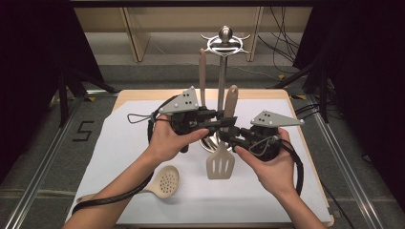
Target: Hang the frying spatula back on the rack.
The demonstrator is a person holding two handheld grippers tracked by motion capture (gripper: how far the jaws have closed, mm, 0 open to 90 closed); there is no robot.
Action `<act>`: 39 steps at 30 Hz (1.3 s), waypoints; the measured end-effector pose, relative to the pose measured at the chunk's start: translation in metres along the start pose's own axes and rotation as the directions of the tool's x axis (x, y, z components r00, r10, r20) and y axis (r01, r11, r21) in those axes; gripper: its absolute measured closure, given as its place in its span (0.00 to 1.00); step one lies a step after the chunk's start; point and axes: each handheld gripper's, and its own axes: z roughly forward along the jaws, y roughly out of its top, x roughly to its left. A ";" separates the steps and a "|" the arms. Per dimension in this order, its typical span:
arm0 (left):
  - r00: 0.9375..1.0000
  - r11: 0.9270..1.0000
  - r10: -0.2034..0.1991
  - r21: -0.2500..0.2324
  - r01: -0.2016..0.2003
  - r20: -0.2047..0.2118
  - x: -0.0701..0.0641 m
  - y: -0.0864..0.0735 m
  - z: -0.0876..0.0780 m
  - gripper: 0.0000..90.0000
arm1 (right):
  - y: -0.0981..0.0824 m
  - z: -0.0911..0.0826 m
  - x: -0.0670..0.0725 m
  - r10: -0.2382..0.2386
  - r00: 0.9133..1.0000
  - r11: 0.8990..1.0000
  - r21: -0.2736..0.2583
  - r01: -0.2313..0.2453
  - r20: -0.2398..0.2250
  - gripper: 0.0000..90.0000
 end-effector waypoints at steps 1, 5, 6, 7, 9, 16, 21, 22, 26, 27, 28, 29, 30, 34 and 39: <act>1.000 1.000 0.002 -0.002 -0.002 0.001 0.003 0.002 -0.001 0.83 | -0.001 -0.001 0.000 0.001 1.000 1.000 0.005 -0.001 -0.002 0.73; 1.000 1.000 -0.011 0.003 0.011 0.005 0.014 0.008 -0.001 0.83 | -0.005 -0.006 -0.001 -0.022 1.000 1.000 -0.011 0.022 0.013 0.69; 1.000 1.000 -0.012 0.009 0.012 0.005 0.017 0.009 0.000 0.83 | -0.006 -0.007 -0.001 -0.016 1.000 1.000 -0.011 0.017 0.021 0.69; 1.000 1.000 -0.008 0.013 0.008 0.002 0.020 0.010 0.001 0.83 | -0.007 -0.010 -0.002 -0.018 0.999 1.000 -0.003 0.018 0.032 0.69; 1.000 1.000 -0.003 0.021 0.003 -0.005 0.023 0.010 0.002 0.83 | -0.010 -0.013 -0.004 -0.037 0.999 0.999 -0.023 0.038 0.031 0.69; 1.000 1.000 -0.007 0.023 0.007 -0.017 0.034 0.014 0.001 0.83 | -0.021 -0.031 -0.013 -0.036 0.996 0.999 -0.030 0.039 0.084 0.68; 1.000 0.999 -0.006 0.033 0.006 -0.022 0.040 0.015 0.001 0.83 | -0.035 -0.037 -0.025 0.004 0.995 1.000 -0.024 -0.001 0.100 0.68; 1.000 0.999 -0.004 0.036 0.005 -0.023 0.042 0.015 0.001 0.83 | -0.039 -0.037 -0.028 0.019 0.994 1.000 -0.016 -0.017 0.110 0.68; 0.999 0.999 -0.018 0.033 0.019 -0.029 0.048 0.015 0.003 0.83 | -0.049 -0.035 -0.039 0.022 0.993 1.000 -0.010 -0.021 0.114 0.67; 0.999 0.999 0.025 0.038 -0.024 -0.028 0.053 0.017 0.004 0.83 | -0.049 -0.035 -0.041 0.023 0.993 1.000 -0.001 -0.023 0.115 0.67; 0.999 0.999 0.038 0.037 -0.037 -0.030 0.056 0.017 0.005 0.83 | -0.050 -0.035 -0.042 0.027 0.993 1.000 -0.010 -0.026 0.116 0.67; 0.999 0.999 0.036 0.037 -0.034 -0.031 0.057 0.017 0.005 0.83 | -0.050 -0.036 -0.044 0.014 0.993 1.000 -0.002 -0.014 0.121 0.67; 0.999 0.998 0.042 0.039 -0.041 -0.030 0.059 0.018 0.006 0.83 | -0.049 -0.036 -0.044 0.022 0.992 1.000 -0.009 -0.021 0.122 0.67; 0.999 0.999 0.025 0.049 -0.023 -0.034 0.061 0.019 0.008 0.83 | -0.047 -0.039 -0.042 0.052 0.990 0.999 -0.005 -0.052 0.131 0.67; 0.998 0.998 0.035 0.050 -0.033 -0.044 0.069 0.020 0.008 0.83 | -0.045 -0.039 -0.041 0.050 0.992 0.999 -0.004 -0.050 0.118 0.67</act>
